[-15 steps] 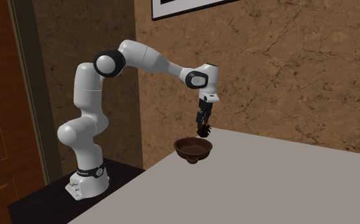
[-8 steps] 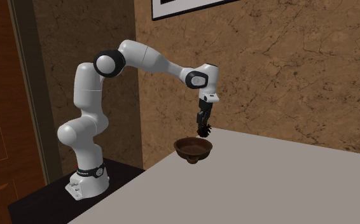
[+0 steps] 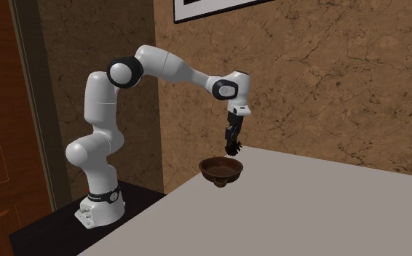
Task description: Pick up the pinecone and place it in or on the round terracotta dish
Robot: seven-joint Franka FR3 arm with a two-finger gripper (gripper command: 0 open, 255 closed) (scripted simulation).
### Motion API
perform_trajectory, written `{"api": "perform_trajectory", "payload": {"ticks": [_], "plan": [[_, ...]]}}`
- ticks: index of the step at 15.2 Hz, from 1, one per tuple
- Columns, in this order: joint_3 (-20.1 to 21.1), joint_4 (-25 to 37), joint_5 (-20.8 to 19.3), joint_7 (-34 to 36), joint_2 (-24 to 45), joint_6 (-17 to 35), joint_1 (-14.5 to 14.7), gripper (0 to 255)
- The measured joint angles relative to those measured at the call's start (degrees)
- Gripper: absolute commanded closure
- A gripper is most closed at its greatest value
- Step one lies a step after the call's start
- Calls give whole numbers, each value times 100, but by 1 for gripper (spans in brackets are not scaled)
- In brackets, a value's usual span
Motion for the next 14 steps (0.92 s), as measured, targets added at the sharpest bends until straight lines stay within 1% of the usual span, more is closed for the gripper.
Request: {"api": "perform_trajectory", "payload": {"ticks": [14], "plan": [[21, 933, 15, 113, -89, -1007, 11, 255]]}}
